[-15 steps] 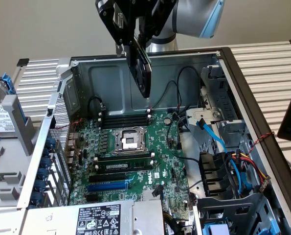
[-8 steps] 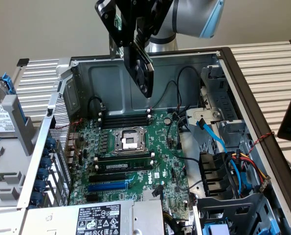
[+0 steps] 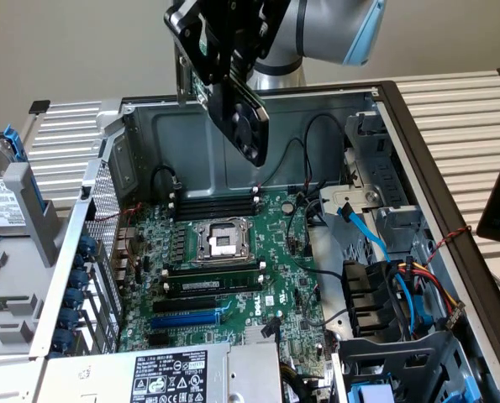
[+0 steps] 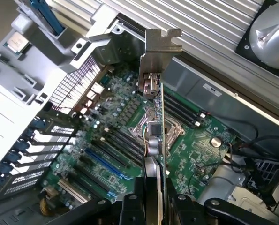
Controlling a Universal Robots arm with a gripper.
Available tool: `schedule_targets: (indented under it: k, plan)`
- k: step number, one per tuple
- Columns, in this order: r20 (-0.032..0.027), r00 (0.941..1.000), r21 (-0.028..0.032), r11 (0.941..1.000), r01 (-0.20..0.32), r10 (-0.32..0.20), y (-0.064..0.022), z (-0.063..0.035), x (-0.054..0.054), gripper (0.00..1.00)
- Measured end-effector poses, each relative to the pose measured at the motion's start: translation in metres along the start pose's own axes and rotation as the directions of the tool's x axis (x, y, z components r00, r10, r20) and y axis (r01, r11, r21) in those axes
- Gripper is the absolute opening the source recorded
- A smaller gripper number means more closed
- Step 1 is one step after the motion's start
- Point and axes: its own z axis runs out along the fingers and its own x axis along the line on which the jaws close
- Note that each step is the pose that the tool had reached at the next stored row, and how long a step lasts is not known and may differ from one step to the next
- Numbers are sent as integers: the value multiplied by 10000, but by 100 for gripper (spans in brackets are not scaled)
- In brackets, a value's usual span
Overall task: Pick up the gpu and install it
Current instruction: 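Insert the gpu into the slot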
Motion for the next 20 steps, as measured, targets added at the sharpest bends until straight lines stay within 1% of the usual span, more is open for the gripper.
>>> schedule_targets:
  k: [3, 5, 8, 10, 12, 15, 17, 20]
  plan:
    - [-51, 9985, 38, 9985, 550, -550, 0, 1, 0, 28]
    - [-89, 9958, 60, 9958, 917, -916, 0, 1, 0, 28]
    - [-146, 9894, 90, 9894, 1446, -1445, 0, 1, 0, 28]
    - [-178, 9834, 115, 9834, 1811, -1808, 0, 2, 0, 28]
    - [-205, 9762, 144, 9762, 2164, -2161, 0, 1, 0, 28]
    - [-245, 9628, 187, 9628, 2694, -2690, 0, 2, 0, 28]
    - [-269, 9523, 222, 9522, 3046, -3040, 0, 1, 0, 28]
    - [-302, 9338, 275, 9336, 3574, -3565, 0, 2, 0, 28]
